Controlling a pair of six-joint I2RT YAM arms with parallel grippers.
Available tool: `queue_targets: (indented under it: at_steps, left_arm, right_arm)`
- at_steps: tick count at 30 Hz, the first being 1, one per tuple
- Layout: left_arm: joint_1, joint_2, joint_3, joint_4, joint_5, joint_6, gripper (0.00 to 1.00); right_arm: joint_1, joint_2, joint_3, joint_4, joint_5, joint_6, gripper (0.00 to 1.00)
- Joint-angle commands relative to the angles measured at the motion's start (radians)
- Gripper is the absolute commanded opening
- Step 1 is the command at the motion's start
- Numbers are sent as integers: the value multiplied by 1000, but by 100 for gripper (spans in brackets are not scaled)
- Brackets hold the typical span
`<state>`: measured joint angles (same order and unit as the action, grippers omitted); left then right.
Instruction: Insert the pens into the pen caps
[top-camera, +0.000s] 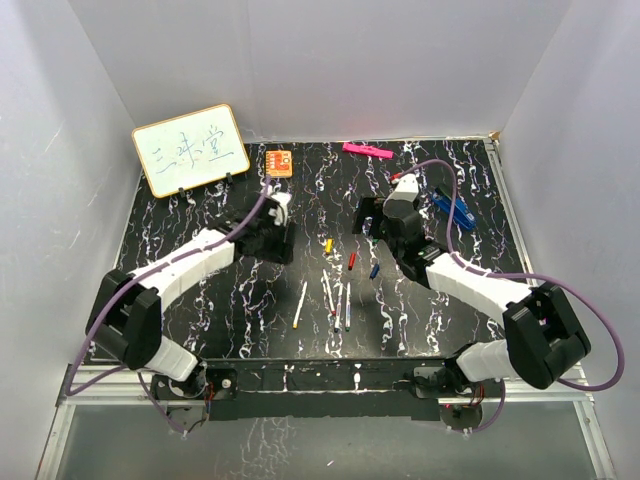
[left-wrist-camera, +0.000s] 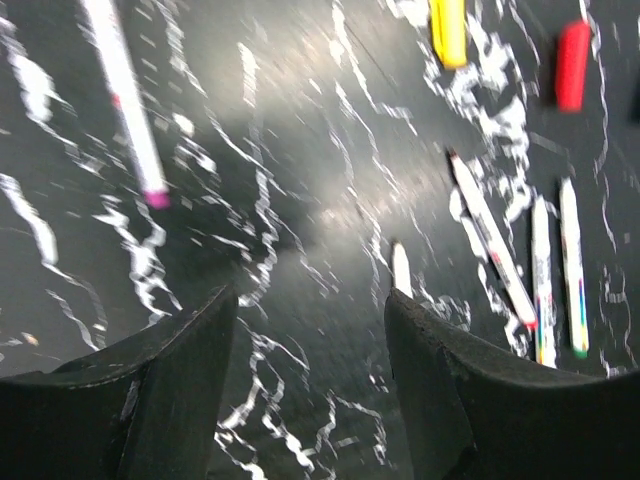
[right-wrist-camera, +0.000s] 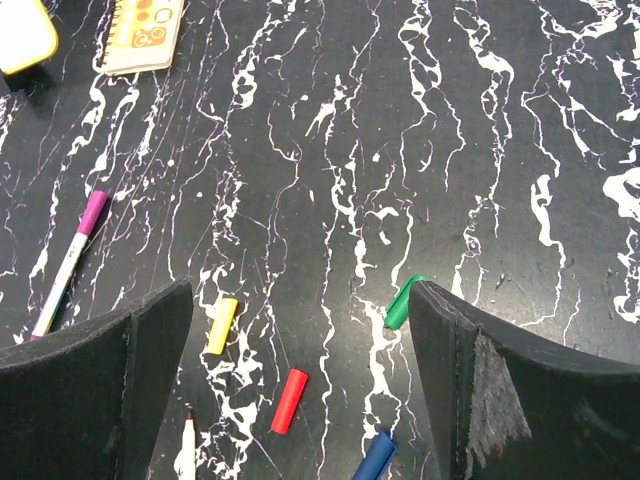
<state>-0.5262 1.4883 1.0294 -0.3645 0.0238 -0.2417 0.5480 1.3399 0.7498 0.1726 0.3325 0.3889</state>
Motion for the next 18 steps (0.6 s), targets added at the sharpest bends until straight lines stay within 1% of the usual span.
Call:
queue_targets:
  at_steps: [1,5,9,18]
  left_arm:
    - [-104,-48,-25,-160,7,-50,59]
    - [-159,-42,-35,-183,11,-87,59]
    - [-218,-2,-27,-192,23,-104,59]
    - [-281,101,0,-214,-32,-125,58]
  right_arm:
    - [1,-14,36,16,42,19,86]
    - [0,-20,36,15,57,25,85]
    - [1,-21,36,15,52,34,84]
    - [1,-22,28,14,49,39,84]
